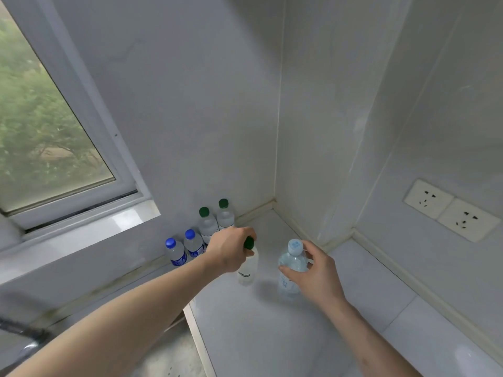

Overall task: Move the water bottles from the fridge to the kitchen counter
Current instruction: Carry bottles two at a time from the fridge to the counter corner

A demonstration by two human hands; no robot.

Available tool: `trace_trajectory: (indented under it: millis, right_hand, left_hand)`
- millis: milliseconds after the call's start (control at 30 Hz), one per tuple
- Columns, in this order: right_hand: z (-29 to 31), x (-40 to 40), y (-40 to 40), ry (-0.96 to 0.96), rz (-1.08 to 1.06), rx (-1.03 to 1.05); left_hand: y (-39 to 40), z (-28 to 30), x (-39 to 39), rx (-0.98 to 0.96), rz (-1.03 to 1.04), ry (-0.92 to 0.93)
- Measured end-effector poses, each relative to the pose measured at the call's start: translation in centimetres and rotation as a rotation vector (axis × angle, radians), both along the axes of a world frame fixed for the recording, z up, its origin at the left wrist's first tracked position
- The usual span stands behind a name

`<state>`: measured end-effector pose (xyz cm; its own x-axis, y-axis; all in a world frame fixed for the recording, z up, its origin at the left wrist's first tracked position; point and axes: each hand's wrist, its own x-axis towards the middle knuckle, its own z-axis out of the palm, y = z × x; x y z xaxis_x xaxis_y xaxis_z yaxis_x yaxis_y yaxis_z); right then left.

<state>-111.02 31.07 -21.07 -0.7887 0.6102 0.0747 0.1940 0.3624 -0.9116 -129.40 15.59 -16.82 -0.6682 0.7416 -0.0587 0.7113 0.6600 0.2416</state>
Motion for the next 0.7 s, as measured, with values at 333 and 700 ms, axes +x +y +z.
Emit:
trace_trajectory:
  millis: [333,700]
  right_hand:
    - [-3.0,-6.3,2.7,-0.08,-0.058,-0.064]
    - [-5.9,-12.3,6.8,-0.152,-0.041,-0.045]
  left_hand:
    - [4.4,-1.4,-6.0,-0.042,0.025,0.02]
    - [8.2,-3.1,-12.1,-0.071,0.016,0.065]
